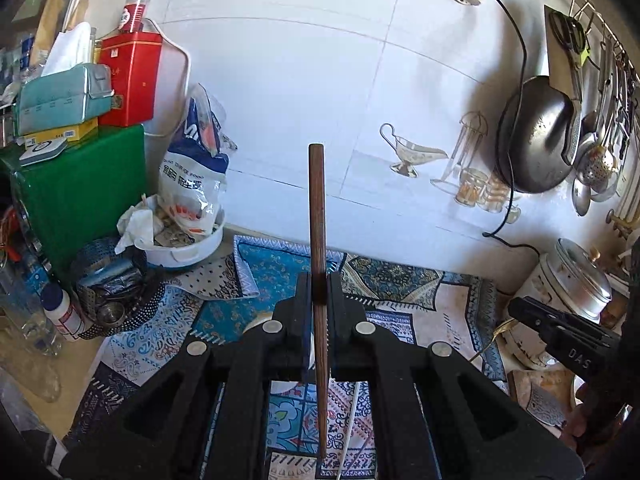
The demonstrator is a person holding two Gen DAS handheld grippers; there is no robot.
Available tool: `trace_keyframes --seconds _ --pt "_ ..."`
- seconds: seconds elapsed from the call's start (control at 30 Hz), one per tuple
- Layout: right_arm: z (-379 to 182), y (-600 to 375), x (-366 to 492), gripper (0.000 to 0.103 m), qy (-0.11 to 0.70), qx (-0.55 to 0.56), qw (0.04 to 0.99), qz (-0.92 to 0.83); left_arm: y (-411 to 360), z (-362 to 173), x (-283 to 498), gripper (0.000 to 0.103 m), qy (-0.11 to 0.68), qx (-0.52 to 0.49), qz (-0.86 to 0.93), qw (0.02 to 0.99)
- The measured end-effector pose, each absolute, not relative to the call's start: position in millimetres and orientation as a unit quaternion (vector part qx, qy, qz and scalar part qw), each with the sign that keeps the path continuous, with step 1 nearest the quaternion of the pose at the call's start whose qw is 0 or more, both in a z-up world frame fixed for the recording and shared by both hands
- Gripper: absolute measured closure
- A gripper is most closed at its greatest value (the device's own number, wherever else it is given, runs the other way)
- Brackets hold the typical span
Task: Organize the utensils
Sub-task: 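Lift brown chopstick with left tool while right tool lifts gold spoon toward white cup, then drop brown chopstick into white cup with left tool while right tool drops gold spoon in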
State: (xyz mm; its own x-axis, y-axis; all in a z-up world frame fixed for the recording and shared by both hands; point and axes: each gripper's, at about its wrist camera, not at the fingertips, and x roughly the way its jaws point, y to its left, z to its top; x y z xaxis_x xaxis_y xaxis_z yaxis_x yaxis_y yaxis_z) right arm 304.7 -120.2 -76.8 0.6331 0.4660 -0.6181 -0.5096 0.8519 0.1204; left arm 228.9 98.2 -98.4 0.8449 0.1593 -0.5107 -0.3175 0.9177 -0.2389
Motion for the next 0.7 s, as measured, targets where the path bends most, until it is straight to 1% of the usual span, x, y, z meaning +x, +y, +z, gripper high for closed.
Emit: trace_keyframes --seconds 0.4,0.7 --pt "-40.2 -57.4 301.4 0.081 0.292 -0.032 0.899 0.326 148.9 -83.5 257.8 0.098 0.221 -0.157 0.128 0.954" --pt "-32.3 -13.4 307.6 0.081 0.293 -0.009 0.902 0.318 180.7 -98.1 293.7 0.098 0.244 -0.153 0.079 0.954"
